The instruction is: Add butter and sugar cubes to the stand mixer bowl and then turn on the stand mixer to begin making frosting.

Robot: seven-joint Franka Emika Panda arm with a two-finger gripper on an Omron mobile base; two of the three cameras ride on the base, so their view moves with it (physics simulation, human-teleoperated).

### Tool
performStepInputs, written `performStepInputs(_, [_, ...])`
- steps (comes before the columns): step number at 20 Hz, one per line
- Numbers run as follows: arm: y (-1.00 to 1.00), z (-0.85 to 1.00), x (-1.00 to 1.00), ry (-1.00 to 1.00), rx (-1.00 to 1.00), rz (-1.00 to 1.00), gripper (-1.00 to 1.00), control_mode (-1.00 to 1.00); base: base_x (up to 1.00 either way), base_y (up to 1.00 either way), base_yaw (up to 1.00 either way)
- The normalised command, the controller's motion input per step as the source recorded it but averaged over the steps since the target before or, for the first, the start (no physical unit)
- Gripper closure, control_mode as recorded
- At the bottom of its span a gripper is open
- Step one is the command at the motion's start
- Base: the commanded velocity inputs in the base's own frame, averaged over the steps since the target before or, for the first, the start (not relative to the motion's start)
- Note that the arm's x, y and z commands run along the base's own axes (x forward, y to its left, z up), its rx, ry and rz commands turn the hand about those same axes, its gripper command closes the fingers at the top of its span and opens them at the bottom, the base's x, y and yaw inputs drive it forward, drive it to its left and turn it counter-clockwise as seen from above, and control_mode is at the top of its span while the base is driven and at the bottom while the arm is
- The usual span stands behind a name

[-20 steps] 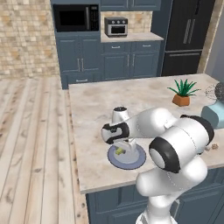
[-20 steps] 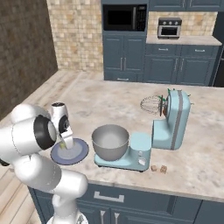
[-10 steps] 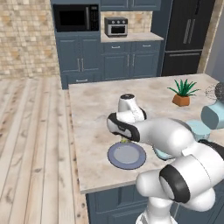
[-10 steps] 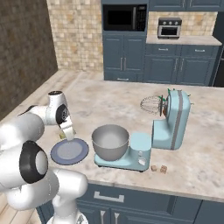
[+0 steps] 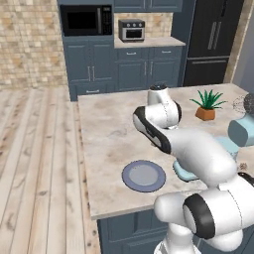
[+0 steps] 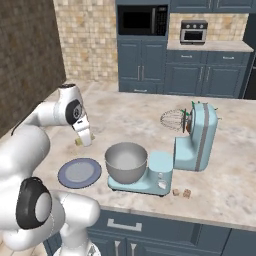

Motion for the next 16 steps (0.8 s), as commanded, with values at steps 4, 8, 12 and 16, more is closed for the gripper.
performStepInputs(4, [-0.67, 0.5, -0.16, 0.09, 0.0, -0.07, 1.0, -1.0, 0.0, 0.0, 0.0])
performStepInputs(8, [-0.7, 0.16, -0.2, 0.06, 0.0, -0.05, 1.0, -1.0, 0.0, 0.0, 0.0])
performStepInputs(12, [-0.69, -0.04, -0.33, 0.0, 0.0, -0.05, 1.0, -1.0, 0.0, 0.0, 0.0])
performStepInputs(16, [-0.68, -0.03, -0.26, 0.0, 0.0, -0.04, 1.0, -1.0, 0.0, 0.0, 0.0])
